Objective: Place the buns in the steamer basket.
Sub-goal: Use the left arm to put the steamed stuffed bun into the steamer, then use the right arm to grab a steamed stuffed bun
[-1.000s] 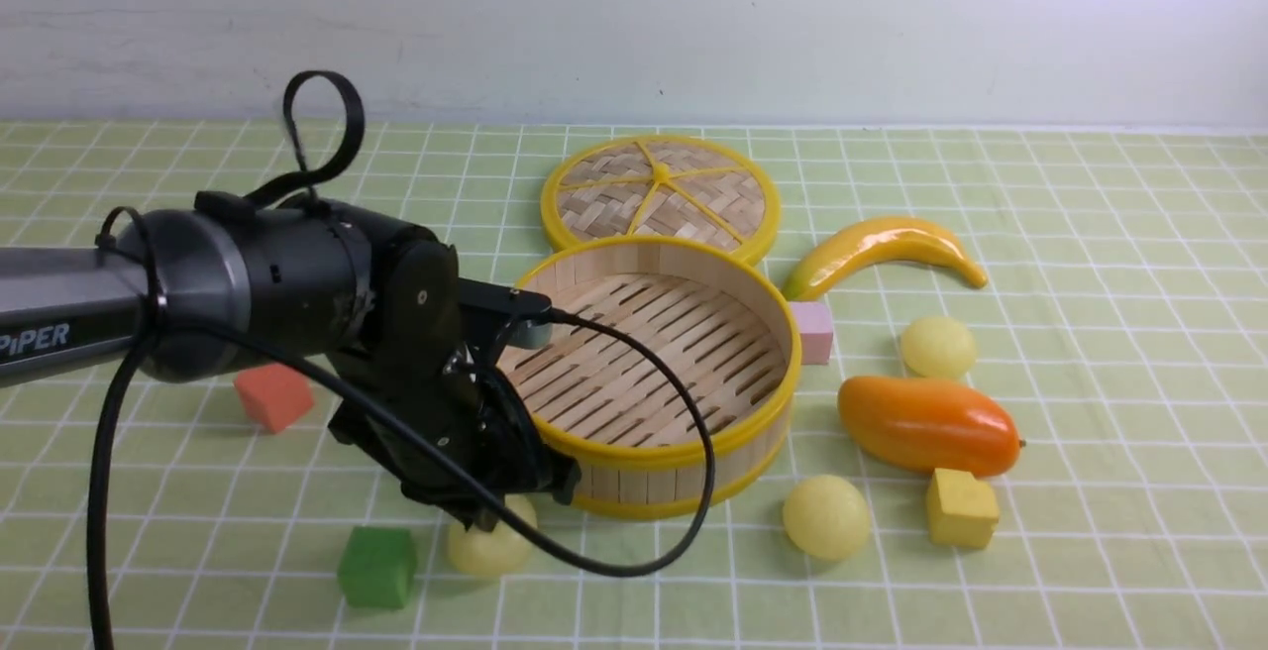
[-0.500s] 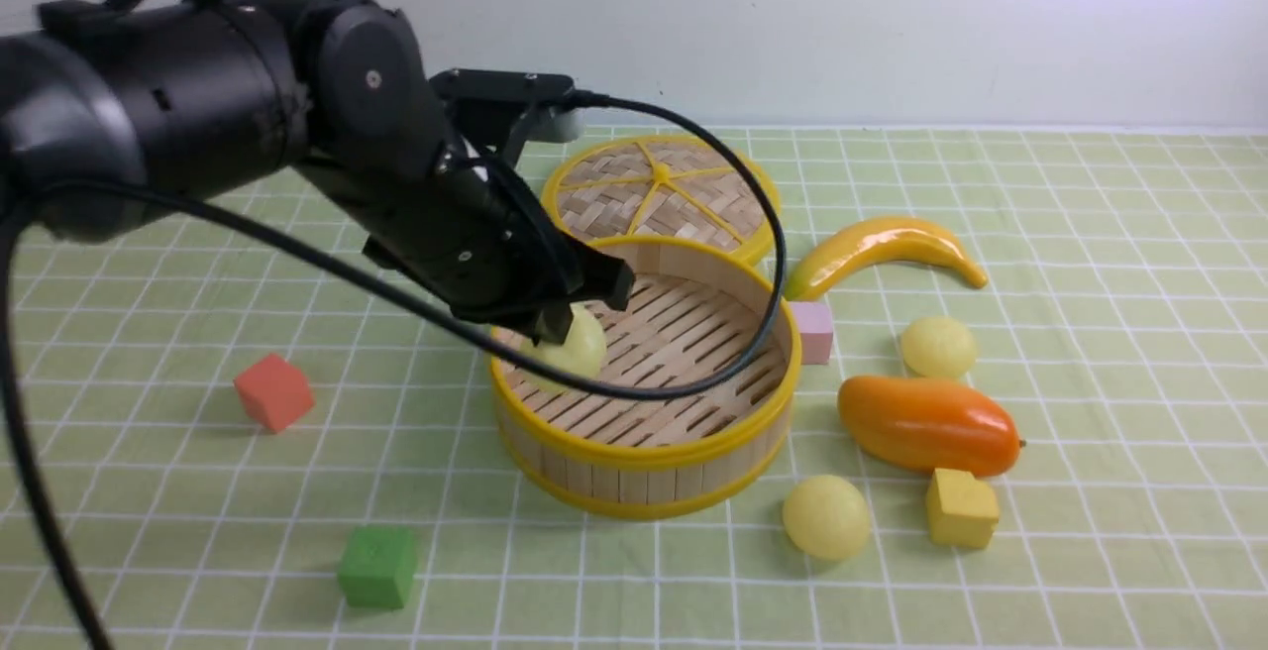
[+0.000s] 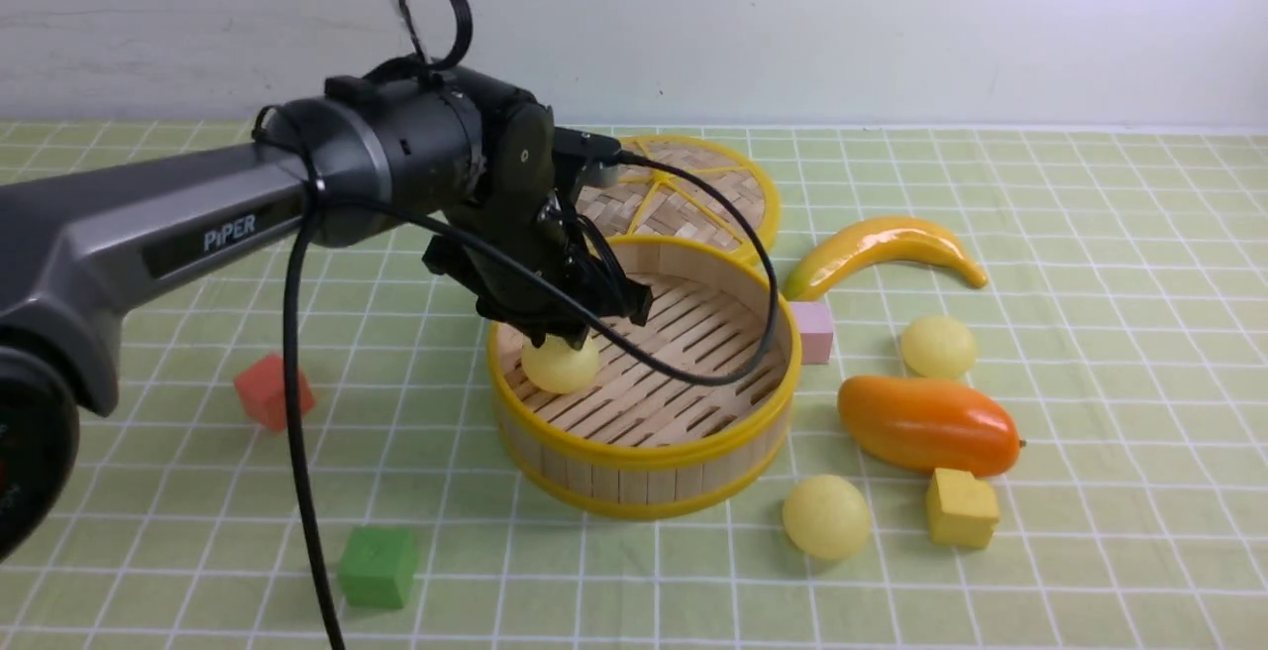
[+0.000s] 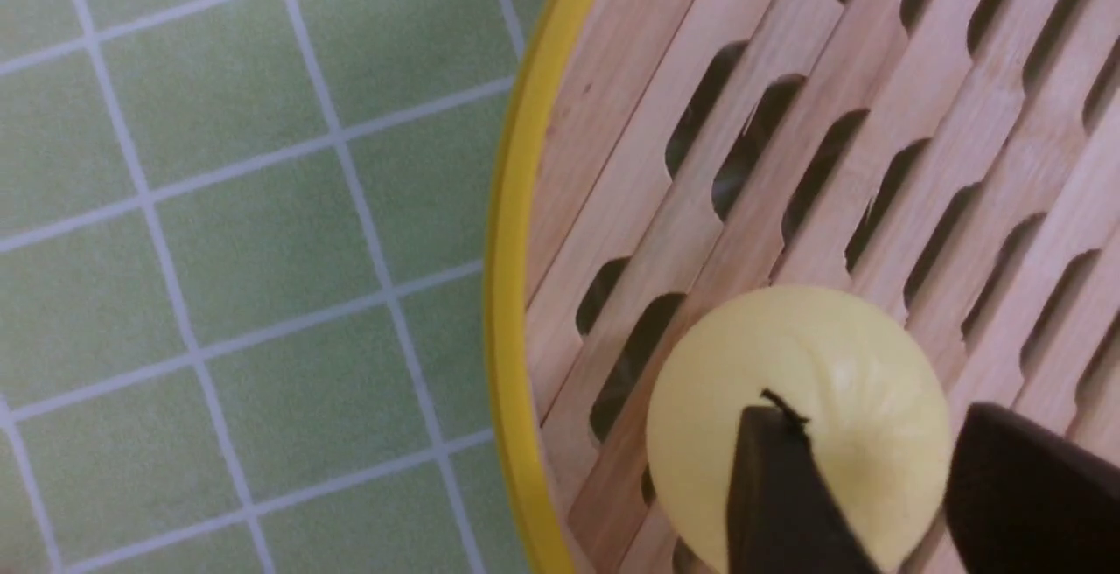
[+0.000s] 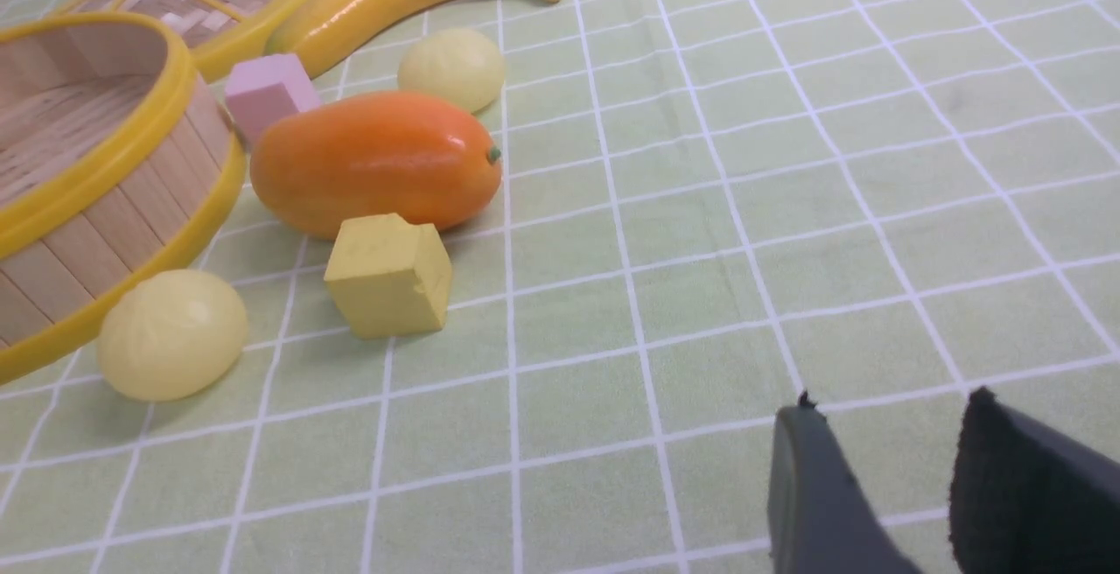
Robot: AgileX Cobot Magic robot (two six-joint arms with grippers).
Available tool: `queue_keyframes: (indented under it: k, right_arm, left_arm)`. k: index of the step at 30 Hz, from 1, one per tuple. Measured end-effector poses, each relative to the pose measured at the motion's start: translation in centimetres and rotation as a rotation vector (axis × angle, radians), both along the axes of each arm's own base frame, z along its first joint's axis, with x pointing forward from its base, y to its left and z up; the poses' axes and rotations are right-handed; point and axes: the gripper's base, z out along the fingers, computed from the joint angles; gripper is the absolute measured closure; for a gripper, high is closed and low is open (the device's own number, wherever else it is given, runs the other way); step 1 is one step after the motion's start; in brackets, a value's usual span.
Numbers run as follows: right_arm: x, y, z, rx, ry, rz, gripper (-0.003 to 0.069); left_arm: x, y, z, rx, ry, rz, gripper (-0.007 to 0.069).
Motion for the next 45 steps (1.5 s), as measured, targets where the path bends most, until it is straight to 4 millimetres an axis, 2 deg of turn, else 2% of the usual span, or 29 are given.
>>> queue_keyframes:
  k: [1,2,3,4,6,7,9,11,13,14,15,16,17,18,20,21,22,23,24,25,26,28,29,31,32,33,37,43,45]
  right_arm:
    - [0.0,0.0,0.0,0.0,0.0,0.0,0.042]
    - [0.0,0.0,0.0,0.0,0.0,0.0,0.042]
    - [0.0,0.0,0.0,0.0,0.0,0.0,0.042]
    - [0.0,0.0,0.0,0.0,0.0,0.0,0.042]
    - [0.0,0.0,0.0,0.0,0.0,0.0,0.042]
    - [0.0,0.0,0.0,0.0,0.0,0.0,0.042]
    - [0.0,0.0,0.0,0.0,0.0,0.0,0.042]
    - [0.0,0.0,0.0,0.0,0.0,0.0,0.042]
    - [0.0,0.0,0.0,0.0,0.0,0.0,0.042]
    - [0.0,0.0,0.0,0.0,0.0,0.0,0.042]
    - [0.0,0.0,0.0,0.0,0.0,0.0,0.042]
    - [0.0,0.0,0.0,0.0,0.0,0.0,0.042]
    - [0.0,0.0,0.0,0.0,0.0,0.0,0.042]
    - [0.0,0.0,0.0,0.0,0.0,0.0,0.042]
    - [0.0,0.0,0.0,0.0,0.0,0.0,0.042]
    - [0.0,0.0,0.0,0.0,0.0,0.0,0.042]
    - [0.0,0.0,0.0,0.0,0.0,0.0,0.042]
    - [0.0,0.0,0.0,0.0,0.0,0.0,0.042]
    - [0.0,0.0,0.0,0.0,0.0,0.0,0.042]
    - [0.0,0.0,0.0,0.0,0.0,0.0,0.042]
    - [0.0,0.0,0.0,0.0,0.0,0.0,0.042]
    - [0.0,0.0,0.0,0.0,0.0,0.0,0.042]
    - [0.0,0.0,0.0,0.0,0.0,0.0,0.042]
    - [0.0,0.0,0.0,0.0,0.0,0.0,0.042]
    - [0.0,0.0,0.0,0.0,0.0,0.0,0.042]
    - [0.0,0.0,0.0,0.0,0.0,0.0,0.042]
    - [0.0,0.0,0.0,0.0,0.0,0.0,0.042]
    - [0.0,0.0,0.1,0.011,-0.013,-0.001,0.042]
    - [0.2,0.3,0.1,0.129,-0.043,-0.012,0.042]
  left_arm:
    - [0.0,0.0,0.1,-0.001,-0.002,0.0,0.0297]
    - [-0.3,0.0,1.5,-0.024,0.002,0.007,0.0228]
    - [-0.4,0.0,1.9,-0.029,-0.001,0.008,0.0215]
    - [-1.2,0.2,3.9,-0.058,-0.002,0.011,0.018]
    - [-2.2,0.5,5.8,-0.086,-0.004,0.007,0.0183]
    - [-3.2,0.8,7.9,-0.12,-0.024,0.004,0.0225]
    - [-4.7,1.4,10.3,-0.158,-0.057,-0.003,0.0312]
    - [-7.5,2.7,13.4,-0.198,-0.117,-0.014,0.0489]
    - [-9.6,3.8,14.7,-0.212,-0.155,-0.025,0.0596]
    - [-11.0,4.5,14.9,-0.216,-0.173,-0.03,0.0634]
    - [-11.3,4.7,14.9,-0.219,-0.178,-0.03,0.0638]
    - [-13.9,6.0,15.2,-0.245,-0.231,-0.032,0.0638]
    - [-15.2,6.7,15.5,-0.264,-0.262,-0.031,0.0638]
    - [-15.4,6.8,15.1,-0.267,-0.262,-0.03,0.0638]
    - [-19.7,8.9,14.6,-0.347,-0.372,-0.021,0.0638]
    - [-20.0,9.1,13.9,-0.35,-0.362,-0.018,0.0638]
    - [-22.4,10.2,12.8,-0.405,-0.406,-0.005,0.0638]
    - [-22.7,10.4,13.1,-0.415,-0.428,-0.006,0.0638]
    - [-25.3,11.6,11.4,-0.478,-0.467,0.013,0.0638]
    - [-26.5,12.3,10.0,-0.516,-0.494,0.029,0.0638]
    - [-27.5,12.9,9.7,-0.542,-0.528,0.034,0.0638]
    - [-29.9,14.3,7.5,-0.593,-0.63,0.045,0.0638]
    - [-30.1,14.4,7.4,-0.6,-0.65,0.046,0.0638]
    - [-32.0,15.6,5.0,-0.632,-0.734,0.053,0.0638]
    - [-32.1,15.7,5.1,-0.636,-0.744,0.051,0.0638]
    - [-33.1,16.3,3.8,-0.656,-0.787,0.054,0.0638]
    - [-34.0,16.8,1.9,-0.666,-0.81,0.055,0.0638]
    - [-34.0,16.8,1.2,-0.652,-0.781,0.054,0.0638]
    - [-34.0,16.7,1.1,-0.647,-0.771,0.053,0.0638]
